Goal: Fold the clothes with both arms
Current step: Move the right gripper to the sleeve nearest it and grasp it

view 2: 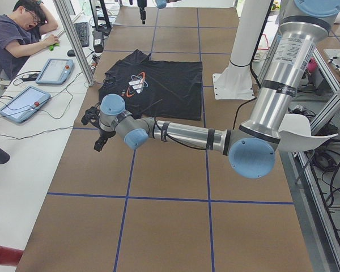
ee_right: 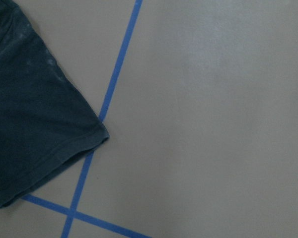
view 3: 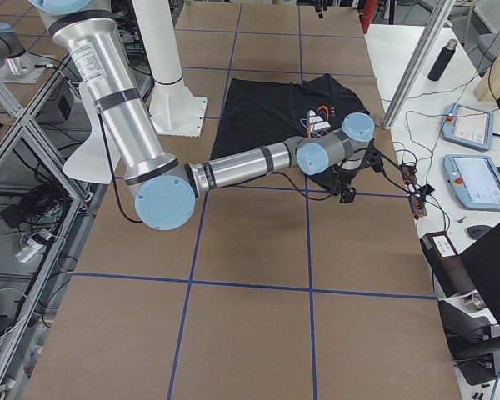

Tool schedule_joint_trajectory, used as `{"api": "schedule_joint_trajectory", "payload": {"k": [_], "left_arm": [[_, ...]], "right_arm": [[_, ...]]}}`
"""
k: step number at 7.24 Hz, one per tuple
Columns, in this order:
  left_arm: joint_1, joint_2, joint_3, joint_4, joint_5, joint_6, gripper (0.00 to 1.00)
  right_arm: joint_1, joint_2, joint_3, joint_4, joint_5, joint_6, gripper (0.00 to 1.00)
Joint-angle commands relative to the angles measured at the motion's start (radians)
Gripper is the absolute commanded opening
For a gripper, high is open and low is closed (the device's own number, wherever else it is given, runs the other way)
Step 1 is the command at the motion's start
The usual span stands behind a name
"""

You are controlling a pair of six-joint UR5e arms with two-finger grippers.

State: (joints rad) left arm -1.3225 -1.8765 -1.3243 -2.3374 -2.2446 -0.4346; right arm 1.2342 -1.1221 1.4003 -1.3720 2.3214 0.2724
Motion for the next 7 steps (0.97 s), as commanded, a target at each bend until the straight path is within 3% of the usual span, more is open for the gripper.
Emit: {"api": "schedule_joint_trajectory", "payload": {"k": [1,3,4,7], "left_arm": [[0.028,-0.025,0.096,-0.145,0.028,-0.119,1.00],[0.029,-0.026,0.094,-0.145,0.026,-0.124,1.00],[0.029,-0.026,0.093,-0.145,0.026,-0.125,1.00],[0.029,-0.030,0.094,-0.145,0.026,-0.125,1.00]], "right_arm": [[-0.082,0.047,-0.122,0.243,-0.086,0.176,1.00],[-0.140,0.048,-0.324,0.617,-0.128,0.316,1.00],[-0.150,0.076,-0.389,0.689,-0.138,0.362,0.98],[-0.206,0.128,-0.457,0.691,-0.160,0.418,0.86]]}}
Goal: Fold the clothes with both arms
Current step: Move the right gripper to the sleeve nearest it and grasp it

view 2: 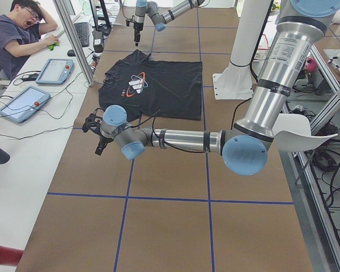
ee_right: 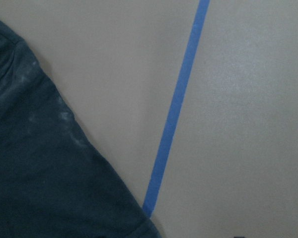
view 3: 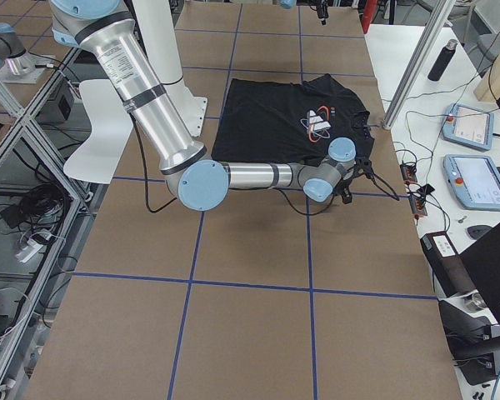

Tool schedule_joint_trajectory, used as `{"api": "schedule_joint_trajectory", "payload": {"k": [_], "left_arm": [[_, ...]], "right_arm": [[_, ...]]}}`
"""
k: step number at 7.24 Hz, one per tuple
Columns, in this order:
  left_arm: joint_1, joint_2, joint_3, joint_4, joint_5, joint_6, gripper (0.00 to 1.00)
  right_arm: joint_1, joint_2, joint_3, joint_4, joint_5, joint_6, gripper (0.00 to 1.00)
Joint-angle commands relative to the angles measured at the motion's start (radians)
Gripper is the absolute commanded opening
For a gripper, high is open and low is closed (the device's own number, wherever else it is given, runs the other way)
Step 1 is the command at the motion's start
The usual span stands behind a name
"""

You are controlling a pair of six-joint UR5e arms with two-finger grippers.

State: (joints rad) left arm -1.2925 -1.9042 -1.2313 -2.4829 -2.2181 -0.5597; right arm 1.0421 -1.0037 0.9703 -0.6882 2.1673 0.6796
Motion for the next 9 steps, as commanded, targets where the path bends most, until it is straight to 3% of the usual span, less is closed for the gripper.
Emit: {"api": "schedule_joint_trajectory", "payload": {"k": [1,3,5,7,9], "left_arm": [[-0.001,-0.006,-0.001,0.001,0.000,0.000,1.00],[-0.001,-0.015,-0.002,0.001,0.000,-0.003,1.00],[-0.001,-0.015,-0.002,0.001,-0.002,-0.003,1.00],[-0.001,-0.013,-0.001,0.001,0.000,-0.002,1.00],[-0.001,-0.013,-0.001,0.001,0.000,-0.002,1.00]], "right_arm": [[-0.014,0.010,-0.028,0.007,-0.004,0.011,0.80],[-0.023,0.010,-0.036,0.004,0.000,0.014,0.77],[-0.027,0.011,-0.035,0.002,0.003,0.012,0.66],[-0.027,0.011,-0.036,0.002,0.005,0.014,0.51],[-0.027,0.011,-0.036,0.002,0.005,0.017,0.28]]}}
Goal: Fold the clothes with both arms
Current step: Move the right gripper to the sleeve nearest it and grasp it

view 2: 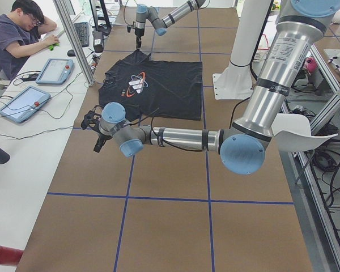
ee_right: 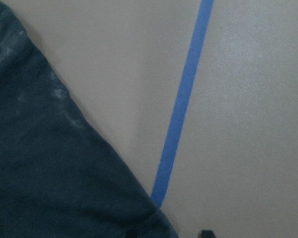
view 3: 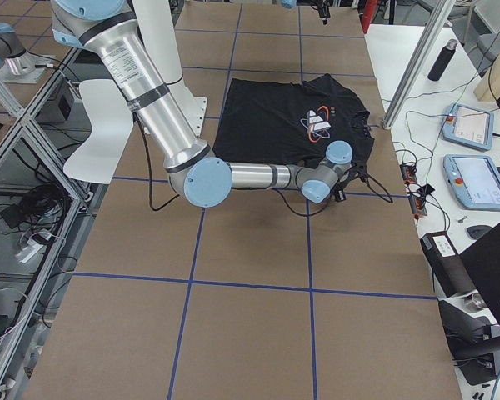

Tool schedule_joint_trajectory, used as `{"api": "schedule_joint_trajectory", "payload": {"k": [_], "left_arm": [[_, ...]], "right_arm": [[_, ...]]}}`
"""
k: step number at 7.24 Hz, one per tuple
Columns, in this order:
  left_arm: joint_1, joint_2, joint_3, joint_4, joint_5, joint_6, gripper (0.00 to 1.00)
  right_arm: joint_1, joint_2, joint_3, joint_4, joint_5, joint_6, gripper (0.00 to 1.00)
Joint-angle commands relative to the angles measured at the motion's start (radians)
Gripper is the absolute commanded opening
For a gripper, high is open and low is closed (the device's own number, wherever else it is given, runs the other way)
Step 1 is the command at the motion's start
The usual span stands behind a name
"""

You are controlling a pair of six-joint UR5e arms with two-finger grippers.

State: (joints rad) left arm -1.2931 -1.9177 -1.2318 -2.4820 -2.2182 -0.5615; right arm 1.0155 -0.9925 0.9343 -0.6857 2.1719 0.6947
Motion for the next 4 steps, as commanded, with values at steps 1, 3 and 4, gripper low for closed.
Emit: {"api": "schedule_joint_trajectory", "payload": {"k": [1,3,4], "left_arm": [[0.000,0.000,0.000,0.000,0.000,0.000,1.00],[0.000,0.002,0.000,0.000,0.000,-0.001,1.00],[0.000,0.002,-0.001,0.000,0.000,-0.001,1.00]], "right_arm": [[0.000,0.000,0.000,0.000,0.002,0.003,0.00],[0.000,0.009,0.000,-0.003,0.006,0.003,0.00],[0.005,0.020,0.000,-0.005,0.050,0.002,0.00]]}}
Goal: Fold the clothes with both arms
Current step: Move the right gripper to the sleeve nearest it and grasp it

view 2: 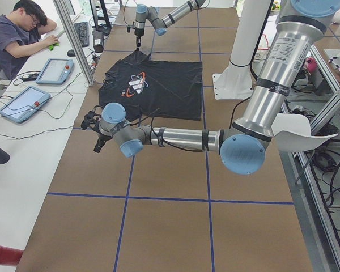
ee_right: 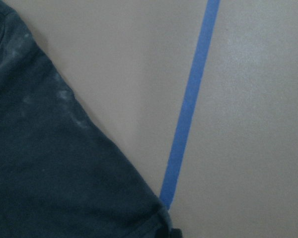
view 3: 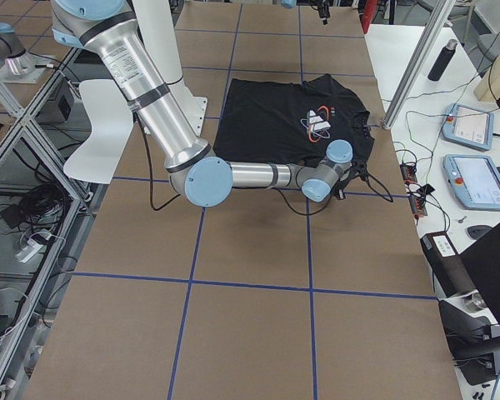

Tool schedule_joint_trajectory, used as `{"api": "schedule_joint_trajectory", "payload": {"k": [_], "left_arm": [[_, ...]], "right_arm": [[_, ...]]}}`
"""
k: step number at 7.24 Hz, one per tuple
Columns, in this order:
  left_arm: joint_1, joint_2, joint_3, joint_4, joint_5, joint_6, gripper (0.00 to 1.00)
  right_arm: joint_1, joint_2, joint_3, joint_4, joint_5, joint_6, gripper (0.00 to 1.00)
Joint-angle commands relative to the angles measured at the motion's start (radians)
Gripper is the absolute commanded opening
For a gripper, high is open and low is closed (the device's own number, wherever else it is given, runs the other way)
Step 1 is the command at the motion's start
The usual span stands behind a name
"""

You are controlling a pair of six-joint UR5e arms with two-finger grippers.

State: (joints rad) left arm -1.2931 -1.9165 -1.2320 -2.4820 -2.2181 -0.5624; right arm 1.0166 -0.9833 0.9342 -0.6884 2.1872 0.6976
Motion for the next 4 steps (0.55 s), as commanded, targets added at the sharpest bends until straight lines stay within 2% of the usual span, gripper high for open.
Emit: {"api": "schedule_joint_trajectory", "payload": {"k": [1,3,4], "left_arm": [[0.000,-0.001,-0.001,0.000,0.000,-0.001,1.00],[-0.002,0.002,-0.006,0.000,-0.002,-0.001,1.00],[-0.002,0.005,-0.004,0.000,-0.002,0.001,1.00]], "right_arm": [[0.025,0.015,0.006,0.000,0.110,-0.001,0.00],[0.089,0.018,0.015,0.004,0.329,-0.003,0.00],[0.089,0.044,0.026,0.000,0.345,0.000,0.00]]}}
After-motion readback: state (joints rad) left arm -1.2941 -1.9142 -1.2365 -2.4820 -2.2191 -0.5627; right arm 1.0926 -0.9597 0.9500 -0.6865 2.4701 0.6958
